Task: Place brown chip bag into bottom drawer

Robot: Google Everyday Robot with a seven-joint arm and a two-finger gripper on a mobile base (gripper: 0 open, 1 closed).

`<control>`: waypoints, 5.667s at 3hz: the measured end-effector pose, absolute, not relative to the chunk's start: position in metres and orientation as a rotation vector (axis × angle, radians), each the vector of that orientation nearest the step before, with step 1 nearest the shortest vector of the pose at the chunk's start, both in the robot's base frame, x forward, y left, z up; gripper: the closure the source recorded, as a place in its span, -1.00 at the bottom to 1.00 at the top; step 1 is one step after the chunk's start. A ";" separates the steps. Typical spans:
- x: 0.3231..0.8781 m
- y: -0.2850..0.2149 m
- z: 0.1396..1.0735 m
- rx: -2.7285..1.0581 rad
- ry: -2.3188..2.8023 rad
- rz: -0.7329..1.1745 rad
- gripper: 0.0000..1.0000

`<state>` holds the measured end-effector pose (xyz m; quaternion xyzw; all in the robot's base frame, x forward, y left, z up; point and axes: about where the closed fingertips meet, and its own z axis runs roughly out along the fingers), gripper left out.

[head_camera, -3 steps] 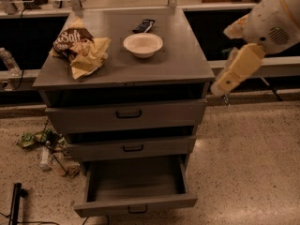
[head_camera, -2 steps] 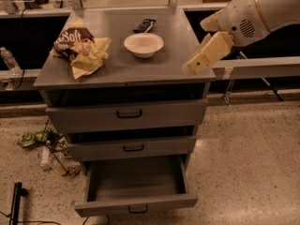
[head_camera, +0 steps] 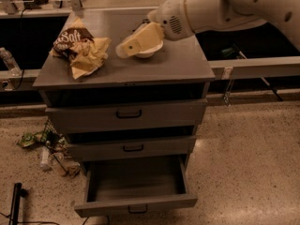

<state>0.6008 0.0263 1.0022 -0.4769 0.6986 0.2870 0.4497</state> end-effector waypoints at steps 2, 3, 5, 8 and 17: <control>0.606 0.053 0.988 -1.156 1.741 0.719 -1.00; 0.647 0.081 0.963 -1.082 1.741 0.638 -1.00; 0.725 0.128 0.947 -1.062 1.701 0.529 -1.00; 0.774 0.193 0.908 -1.156 1.696 0.595 -1.00; 0.550 0.180 0.881 -1.111 1.796 1.096 1.00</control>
Offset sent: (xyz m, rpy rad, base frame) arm 0.0409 0.0491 -0.0331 0.0596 -0.0377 -0.1389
